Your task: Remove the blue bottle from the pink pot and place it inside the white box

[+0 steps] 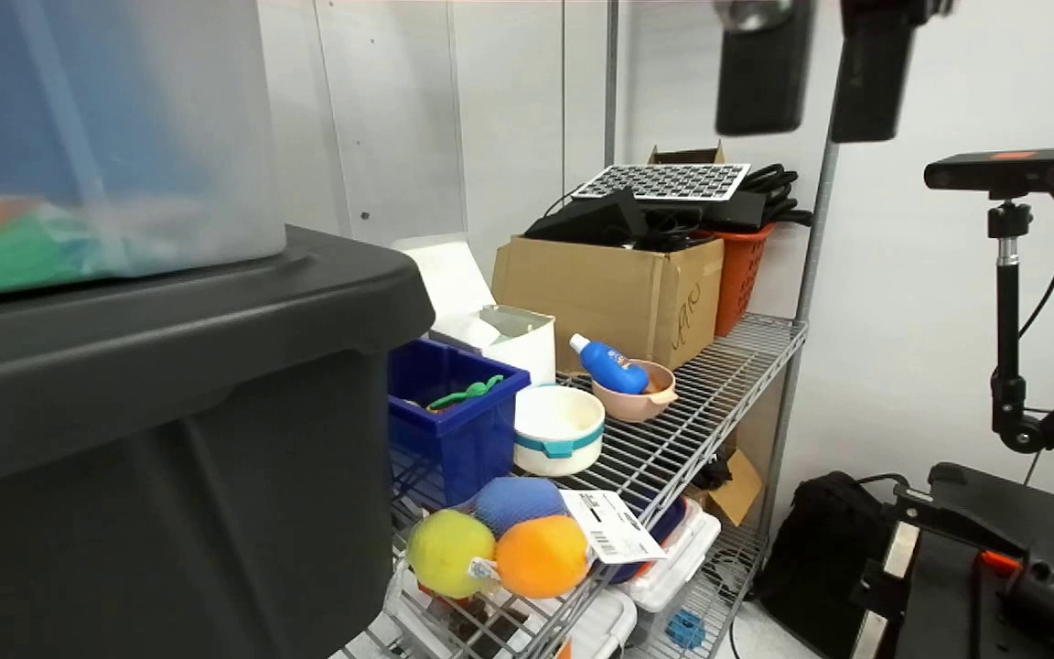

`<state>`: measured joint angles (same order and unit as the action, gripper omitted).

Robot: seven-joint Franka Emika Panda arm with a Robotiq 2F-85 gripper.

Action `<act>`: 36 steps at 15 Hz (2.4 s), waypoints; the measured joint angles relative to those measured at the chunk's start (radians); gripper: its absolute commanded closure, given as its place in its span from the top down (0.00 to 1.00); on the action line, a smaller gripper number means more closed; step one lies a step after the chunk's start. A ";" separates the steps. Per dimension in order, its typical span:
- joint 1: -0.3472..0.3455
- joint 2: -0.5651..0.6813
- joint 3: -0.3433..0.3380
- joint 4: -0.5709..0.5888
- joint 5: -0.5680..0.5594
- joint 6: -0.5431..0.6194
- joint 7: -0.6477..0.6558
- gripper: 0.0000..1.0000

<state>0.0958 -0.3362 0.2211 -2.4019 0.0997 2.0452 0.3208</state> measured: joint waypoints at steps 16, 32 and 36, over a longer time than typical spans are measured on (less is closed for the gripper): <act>-0.091 0.194 -0.160 0.252 -0.092 0.046 -0.073 1.00; -0.102 0.212 -0.183 0.249 -0.093 0.045 -0.105 1.00; -0.101 0.237 -0.183 0.249 -0.093 0.056 -0.104 1.00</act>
<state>-0.0054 -0.0993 0.0383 -2.1526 0.0072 2.1008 0.2164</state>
